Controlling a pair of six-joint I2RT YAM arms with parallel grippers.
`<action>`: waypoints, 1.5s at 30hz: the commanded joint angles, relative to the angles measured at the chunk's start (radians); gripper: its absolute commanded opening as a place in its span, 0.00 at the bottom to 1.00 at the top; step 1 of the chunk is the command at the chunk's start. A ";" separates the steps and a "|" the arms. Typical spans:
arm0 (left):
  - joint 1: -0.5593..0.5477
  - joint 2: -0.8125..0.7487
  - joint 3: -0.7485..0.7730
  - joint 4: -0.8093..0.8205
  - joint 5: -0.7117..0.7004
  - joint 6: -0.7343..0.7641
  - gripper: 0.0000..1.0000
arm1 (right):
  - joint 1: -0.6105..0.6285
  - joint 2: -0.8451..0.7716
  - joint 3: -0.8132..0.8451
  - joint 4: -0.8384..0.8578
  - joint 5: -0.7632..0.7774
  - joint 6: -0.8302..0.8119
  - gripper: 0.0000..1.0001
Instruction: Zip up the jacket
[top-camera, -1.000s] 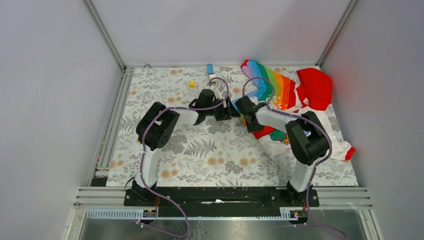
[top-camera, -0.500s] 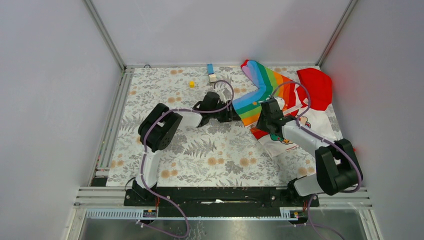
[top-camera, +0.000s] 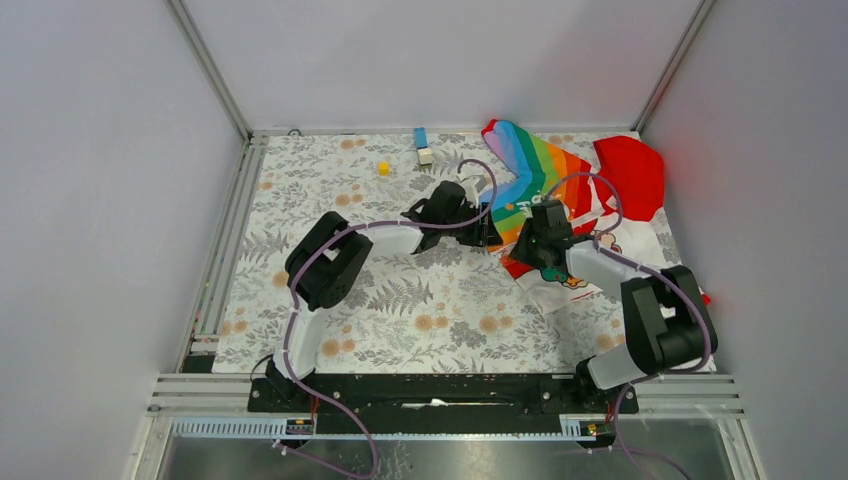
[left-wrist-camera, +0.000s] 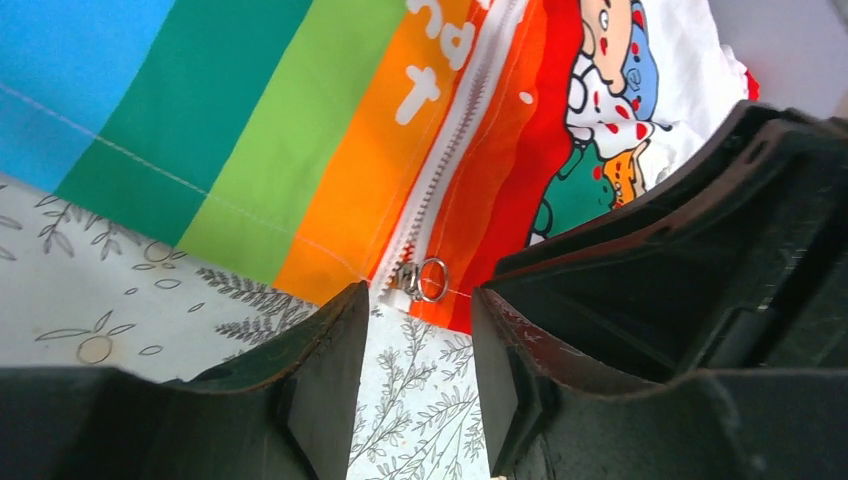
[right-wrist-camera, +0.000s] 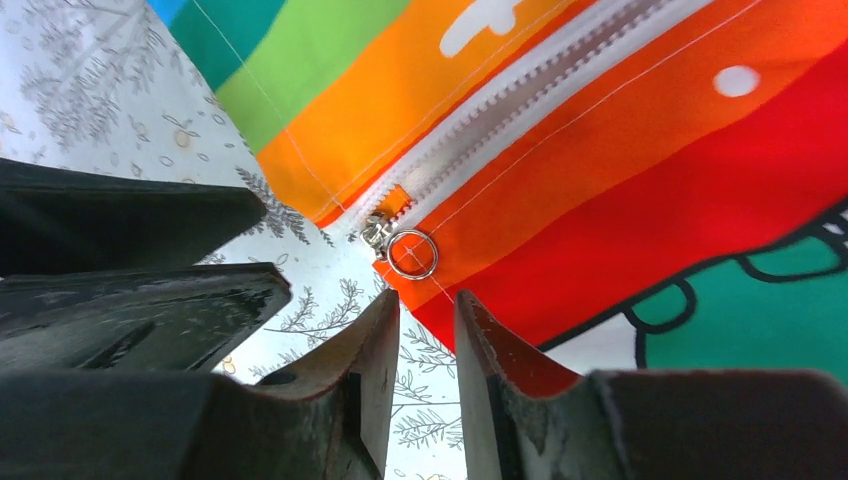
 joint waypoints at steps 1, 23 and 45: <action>0.011 0.001 0.025 -0.002 -0.024 0.034 0.46 | -0.019 0.076 0.057 0.032 -0.103 -0.011 0.31; -0.027 0.099 0.129 -0.075 -0.014 0.034 0.36 | -0.020 0.135 0.059 -0.059 0.046 0.000 0.19; -0.032 -0.028 0.109 -0.161 -0.058 -0.002 0.45 | -0.021 0.047 -0.092 0.002 0.037 0.007 0.00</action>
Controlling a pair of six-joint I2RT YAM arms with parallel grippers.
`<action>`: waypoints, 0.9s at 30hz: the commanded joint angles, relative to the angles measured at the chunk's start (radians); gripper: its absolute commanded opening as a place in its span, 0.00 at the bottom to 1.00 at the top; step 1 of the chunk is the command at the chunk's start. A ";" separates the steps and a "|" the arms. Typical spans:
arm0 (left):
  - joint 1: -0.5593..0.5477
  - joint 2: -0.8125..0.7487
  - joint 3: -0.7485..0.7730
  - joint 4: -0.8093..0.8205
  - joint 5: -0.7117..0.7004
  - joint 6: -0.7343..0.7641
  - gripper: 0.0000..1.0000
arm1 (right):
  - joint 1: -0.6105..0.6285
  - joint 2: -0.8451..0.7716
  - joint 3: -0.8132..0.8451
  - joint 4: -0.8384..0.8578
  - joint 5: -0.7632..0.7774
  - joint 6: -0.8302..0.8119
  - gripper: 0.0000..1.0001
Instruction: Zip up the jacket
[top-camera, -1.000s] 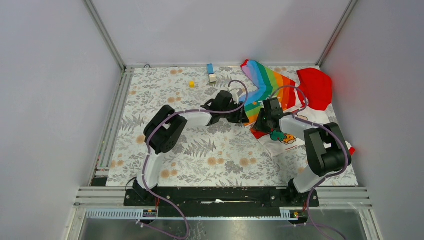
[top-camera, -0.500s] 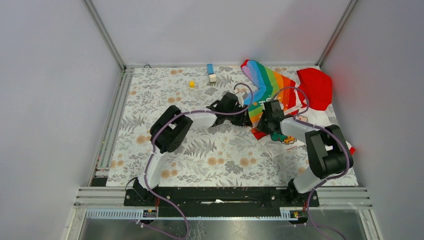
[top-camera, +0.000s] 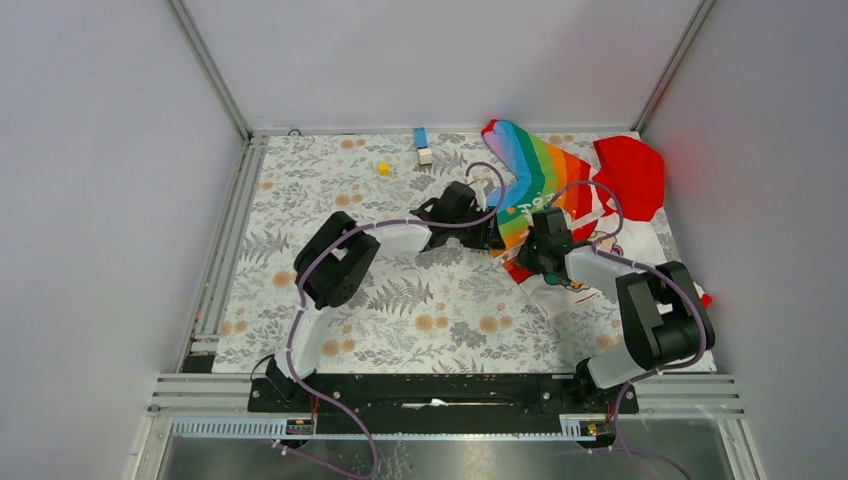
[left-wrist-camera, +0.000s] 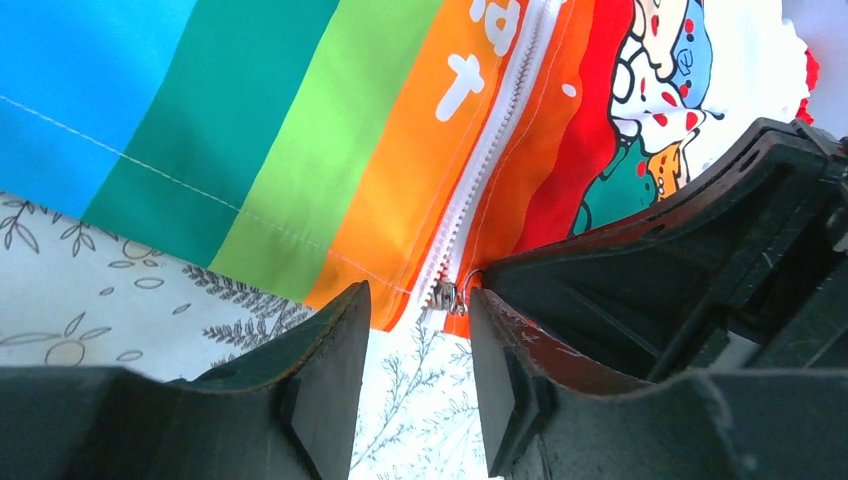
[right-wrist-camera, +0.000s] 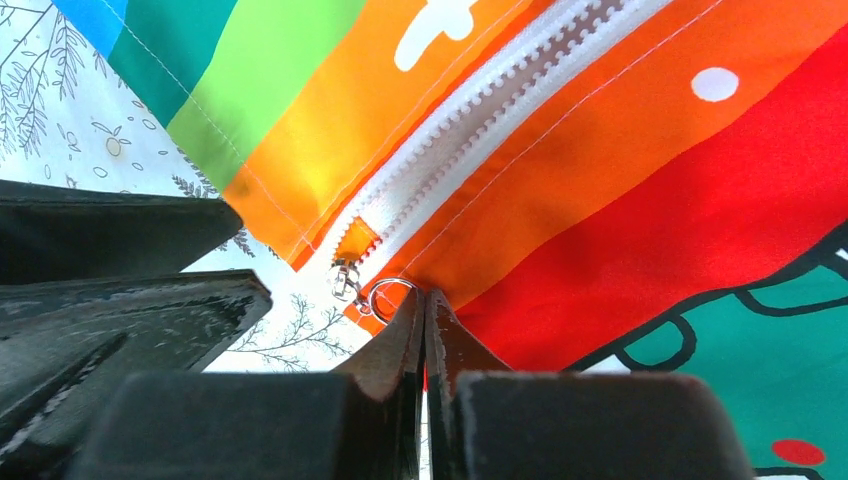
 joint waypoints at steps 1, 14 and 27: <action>-0.004 -0.086 0.022 -0.042 -0.018 -0.041 0.45 | -0.005 -0.025 -0.049 -0.062 0.024 -0.003 0.00; -0.066 -0.008 0.078 -0.156 -0.045 -0.163 0.33 | -0.024 -0.078 -0.080 -0.027 -0.007 -0.013 0.00; -0.088 0.000 0.062 -0.199 -0.174 -0.260 0.37 | -0.034 -0.099 -0.102 -0.010 -0.015 -0.020 0.00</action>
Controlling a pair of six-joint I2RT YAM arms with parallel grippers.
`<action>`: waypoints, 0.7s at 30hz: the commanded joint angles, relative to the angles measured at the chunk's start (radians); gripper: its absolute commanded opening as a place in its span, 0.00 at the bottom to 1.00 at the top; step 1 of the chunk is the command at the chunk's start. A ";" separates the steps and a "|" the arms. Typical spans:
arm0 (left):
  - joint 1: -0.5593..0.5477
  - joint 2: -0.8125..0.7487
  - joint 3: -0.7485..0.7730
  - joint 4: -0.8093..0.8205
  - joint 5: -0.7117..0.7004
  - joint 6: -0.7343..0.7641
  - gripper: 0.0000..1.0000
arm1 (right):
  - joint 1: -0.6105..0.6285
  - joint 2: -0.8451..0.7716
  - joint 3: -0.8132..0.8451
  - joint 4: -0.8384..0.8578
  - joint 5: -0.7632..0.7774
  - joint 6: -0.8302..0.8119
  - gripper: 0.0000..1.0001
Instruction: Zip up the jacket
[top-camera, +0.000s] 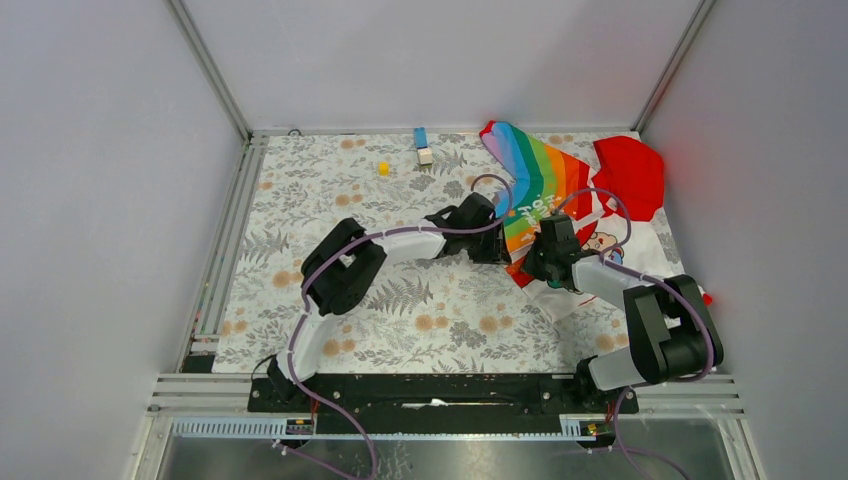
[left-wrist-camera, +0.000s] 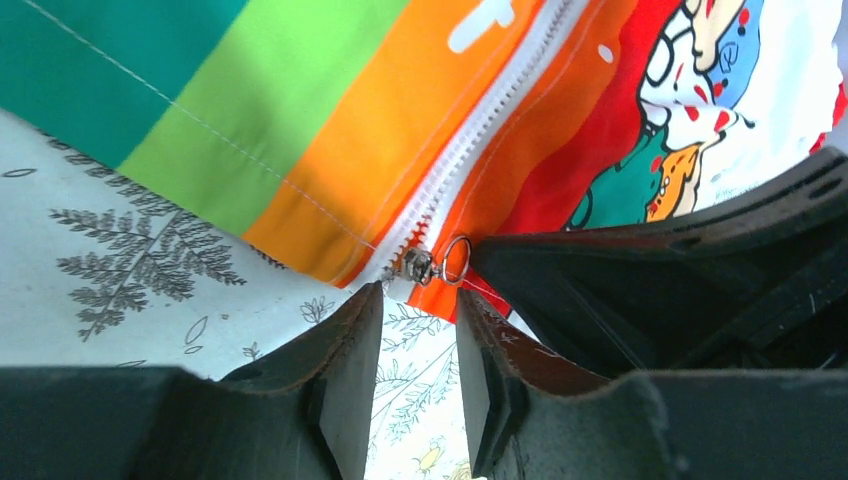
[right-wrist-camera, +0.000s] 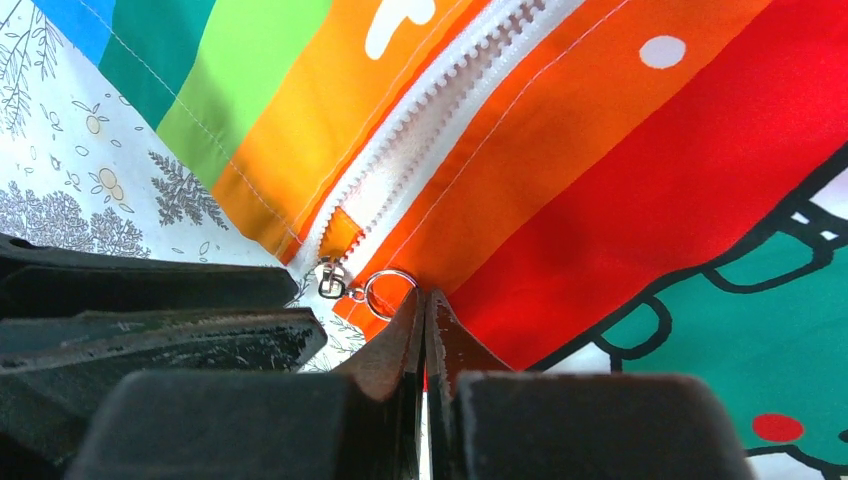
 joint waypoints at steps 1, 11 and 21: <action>0.003 0.005 -0.008 0.017 -0.075 -0.055 0.38 | -0.007 -0.017 -0.022 -0.027 0.005 -0.018 0.00; -0.002 0.047 -0.030 0.112 -0.009 -0.107 0.40 | -0.007 -0.034 -0.030 -0.026 -0.024 -0.021 0.00; -0.002 0.019 -0.086 0.225 0.040 -0.133 0.35 | -0.007 -0.043 -0.032 -0.026 -0.023 -0.021 0.00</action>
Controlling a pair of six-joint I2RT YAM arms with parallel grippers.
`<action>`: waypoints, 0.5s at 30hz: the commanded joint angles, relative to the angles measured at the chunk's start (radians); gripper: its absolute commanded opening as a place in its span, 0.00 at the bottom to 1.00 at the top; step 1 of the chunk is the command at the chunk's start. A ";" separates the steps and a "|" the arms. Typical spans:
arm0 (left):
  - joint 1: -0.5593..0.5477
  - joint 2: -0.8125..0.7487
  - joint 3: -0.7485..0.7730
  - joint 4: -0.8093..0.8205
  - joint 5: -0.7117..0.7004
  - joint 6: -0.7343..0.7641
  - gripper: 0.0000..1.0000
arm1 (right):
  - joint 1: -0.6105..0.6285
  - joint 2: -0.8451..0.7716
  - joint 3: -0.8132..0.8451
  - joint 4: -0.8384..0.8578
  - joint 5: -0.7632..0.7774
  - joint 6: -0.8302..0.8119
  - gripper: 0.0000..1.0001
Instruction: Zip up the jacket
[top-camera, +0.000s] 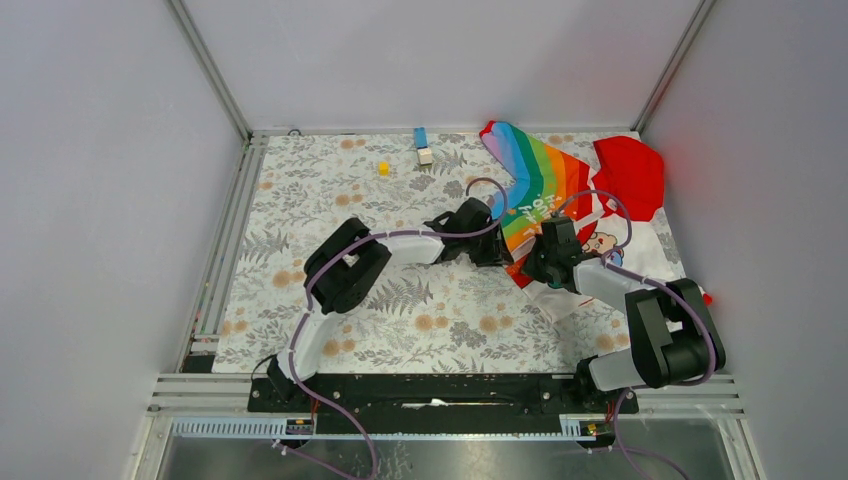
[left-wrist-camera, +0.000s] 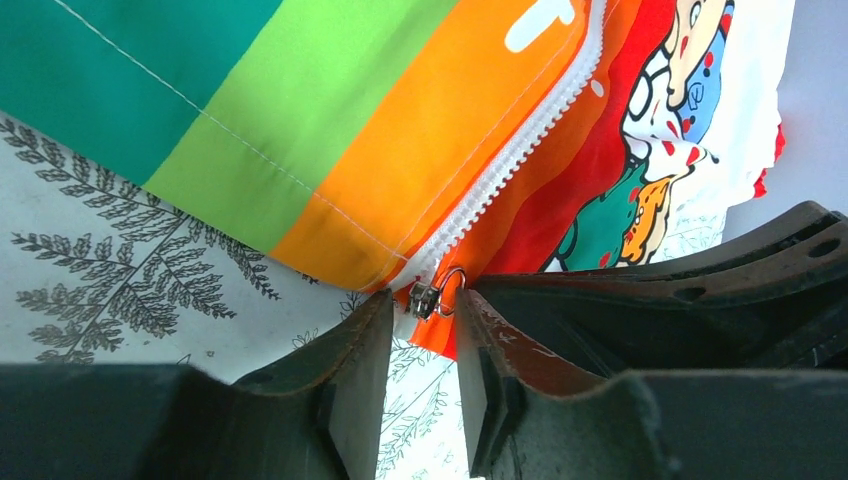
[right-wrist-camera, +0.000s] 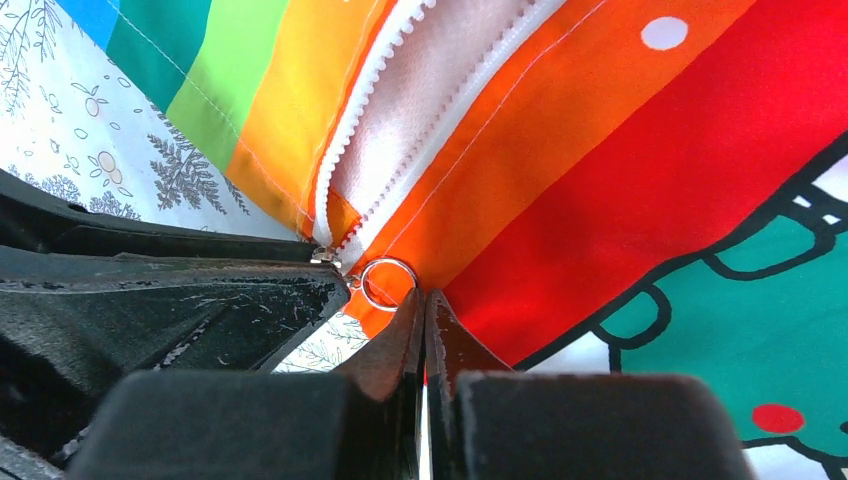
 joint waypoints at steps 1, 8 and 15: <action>-0.005 -0.011 -0.046 0.117 0.049 -0.022 0.34 | -0.004 -0.020 -0.011 -0.028 -0.004 -0.016 0.00; -0.002 -0.022 -0.087 0.203 0.081 0.000 0.16 | -0.004 -0.046 -0.021 0.003 -0.006 -0.019 0.00; 0.007 -0.065 -0.185 0.390 0.130 0.119 0.07 | -0.074 -0.089 -0.007 -0.013 -0.115 0.015 0.21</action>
